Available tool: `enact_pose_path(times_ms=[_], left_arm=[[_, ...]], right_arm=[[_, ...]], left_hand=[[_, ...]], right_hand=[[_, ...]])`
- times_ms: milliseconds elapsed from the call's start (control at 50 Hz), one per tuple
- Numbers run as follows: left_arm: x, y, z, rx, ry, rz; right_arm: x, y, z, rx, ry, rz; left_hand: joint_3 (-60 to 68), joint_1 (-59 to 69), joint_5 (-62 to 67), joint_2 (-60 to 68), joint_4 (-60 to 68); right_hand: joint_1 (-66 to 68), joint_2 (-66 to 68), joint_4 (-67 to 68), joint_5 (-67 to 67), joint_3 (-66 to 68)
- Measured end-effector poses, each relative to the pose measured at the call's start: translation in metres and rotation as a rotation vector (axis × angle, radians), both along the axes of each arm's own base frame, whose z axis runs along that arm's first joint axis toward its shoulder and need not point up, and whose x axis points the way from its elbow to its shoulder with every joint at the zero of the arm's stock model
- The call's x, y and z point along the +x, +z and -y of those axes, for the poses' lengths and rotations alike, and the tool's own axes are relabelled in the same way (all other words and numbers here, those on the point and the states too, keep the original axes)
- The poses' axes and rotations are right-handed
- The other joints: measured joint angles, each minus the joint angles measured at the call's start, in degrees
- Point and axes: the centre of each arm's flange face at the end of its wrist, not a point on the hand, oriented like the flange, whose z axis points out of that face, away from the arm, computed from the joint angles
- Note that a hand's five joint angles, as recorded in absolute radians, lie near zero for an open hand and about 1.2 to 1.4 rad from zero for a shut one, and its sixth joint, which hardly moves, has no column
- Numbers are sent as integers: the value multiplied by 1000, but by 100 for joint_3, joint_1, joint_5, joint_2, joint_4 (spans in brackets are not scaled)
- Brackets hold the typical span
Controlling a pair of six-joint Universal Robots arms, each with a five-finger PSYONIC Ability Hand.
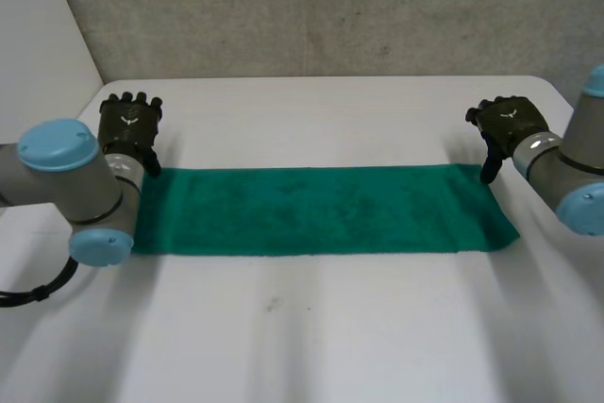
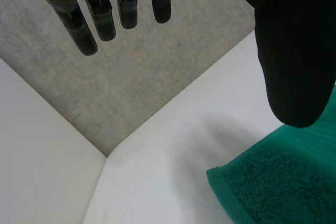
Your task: Fold the towel.
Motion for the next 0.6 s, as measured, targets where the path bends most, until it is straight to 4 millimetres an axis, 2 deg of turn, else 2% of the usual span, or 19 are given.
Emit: enact_pose_path(times_ms=[20, 60, 80, 140, 200, 300, 440, 540, 580, 600], left_arm=[[2, 5, -5, 1, 1, -1], [3, 10, -10, 2, 2, -2], [5, 13, -15, 5, 4, -3], [11, 19, -28, 20, 9, -1], [14, 20, -37, 35, 12, 1], [19, 16, -50, 66, 16, 8], [22, 12, -61, 93, 17, 14], [22, 10, -63, 100, 18, 16], [22, 10, -63, 102, 18, 16], [22, 10, -63, 103, 18, 16]], right_arm=[[-1, 5, -11, 15, 8, 9], [-2, 8, -18, 25, 14, 13], [-3, 10, -30, 46, 24, 16], [-7, 8, -54, 95, 37, 14], [-12, 4, -66, 121, 35, 10], [-19, -5, -77, 140, 26, 6], [-25, -18, -78, 142, 22, -10], [-32, -37, -70, 152, 5, -43], [-40, -44, -63, 155, -19, -66], [-44, -46, -61, 155, -29, -74]], left_hand=[[0, 0, 0, 0, 0], [0, 0, -1, 0, 0], [0, 0, 0, 0, 0], [0, 0, 0, 0, 0], [0, 0, 0, 0, 0], [0, 0, 0, 0, 0], [0, 0, 0, 0, 0], [0, 0, 0, 0, 0], [0, 0, 0, 0, 0], [0, 0, 0, 0, 0]], right_hand=[[0, 0, 0, 0, 0], [0, 0, 0, 0, 0], [0, 0, 0, -15, 0], [0, 0, 0, -16, 0], [0, 0, 0, -16, 0], [0, 0, 0, -15, 0], [24, 19, 15, 9, 47], [912, 1149, 1051, 975, 1232], [3490, 4128, 3967, 3714, 4127], [3996, 4863, 4631, 4344, 4776]])
